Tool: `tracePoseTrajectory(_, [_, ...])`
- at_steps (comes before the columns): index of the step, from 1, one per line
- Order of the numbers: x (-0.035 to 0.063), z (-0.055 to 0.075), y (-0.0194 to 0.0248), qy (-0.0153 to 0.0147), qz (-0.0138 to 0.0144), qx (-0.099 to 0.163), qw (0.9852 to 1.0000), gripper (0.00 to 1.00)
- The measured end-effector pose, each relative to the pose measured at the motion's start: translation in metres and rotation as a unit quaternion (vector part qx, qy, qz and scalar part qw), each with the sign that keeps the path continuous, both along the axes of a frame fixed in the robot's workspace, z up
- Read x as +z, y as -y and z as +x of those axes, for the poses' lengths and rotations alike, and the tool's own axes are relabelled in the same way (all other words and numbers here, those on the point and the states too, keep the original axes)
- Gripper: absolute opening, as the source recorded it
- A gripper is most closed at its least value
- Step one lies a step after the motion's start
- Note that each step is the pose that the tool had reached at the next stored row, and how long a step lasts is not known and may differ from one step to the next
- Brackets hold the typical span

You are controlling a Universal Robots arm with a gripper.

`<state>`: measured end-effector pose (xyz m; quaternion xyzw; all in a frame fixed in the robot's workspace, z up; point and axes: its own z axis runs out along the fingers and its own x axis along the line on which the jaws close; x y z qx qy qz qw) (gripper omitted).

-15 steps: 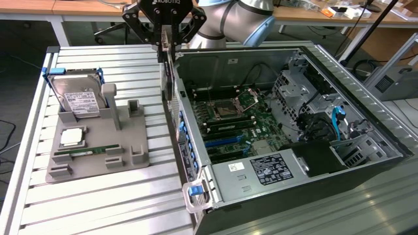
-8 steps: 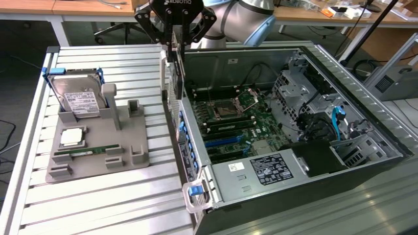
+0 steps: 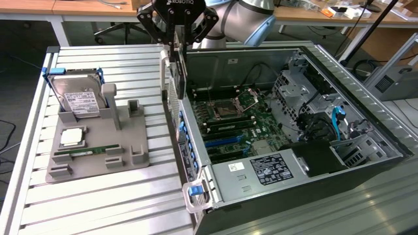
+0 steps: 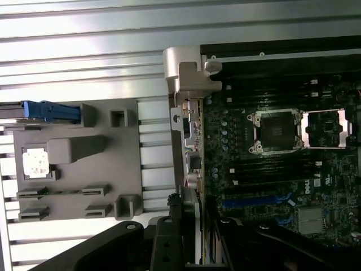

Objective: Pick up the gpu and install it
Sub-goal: 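Pick up the gpu and move the gpu toward the slot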

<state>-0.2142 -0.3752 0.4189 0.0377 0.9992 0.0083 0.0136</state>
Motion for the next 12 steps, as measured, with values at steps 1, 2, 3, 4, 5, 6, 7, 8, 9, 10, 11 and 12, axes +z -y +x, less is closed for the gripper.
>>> tracePoseTrajectory(1, [0.0, 0.0004, 0.0, 0.0, 0.0, 0.0, 1.0, 0.27])
tracePoseTrajectory(2, [0.0, 0.0007, 0.0, 0.0, -0.0001, 0.0, 1.0, 0.27])
tracePoseTrajectory(3, [0.0, 0.0012, 0.0, 0.0, -0.0001, 0.0, 1.0, 0.27])
tracePoseTrajectory(4, [0.0, 0.0015, 0.0, 0.0, -0.0001, 0.0, 1.0, 0.27])
tracePoseTrajectory(5, [0.0, 0.0022, 0.0, 0.0, -0.0002, 0.0, 1.0, 0.27])
tracePoseTrajectory(6, [0.0, 0.0027, 0.0, 0.0, -0.0003, 0.0, 1.0, 0.27])
tracePoseTrajectory(7, [0.0, 0.003, 0.0, 0.0, -0.0003, 0.0, 1.0, 0.27])
tracePoseTrajectory(8, [0.0, 0.0036, 0.0, 0.0, -0.0004, 0.0, 1.0, 0.27])
tracePoseTrajectory(9, [0.0, 0.0045, 0.0, 0.0, -0.0005, 0.0, 1.0, 0.27])
tracePoseTrajectory(10, [0.0, 0.005, 0.0, 0.0, -0.0006, 0.0, 1.0, 0.27])
tracePoseTrajectory(11, [0.0, 0.0054, 0.0, 0.0, -0.0006, 0.0, 1.0, 0.27])
tracePoseTrajectory(12, [0.0, 0.0059, 0.0, 0.0, -0.0007, 0.0, 1.0, 0.27])
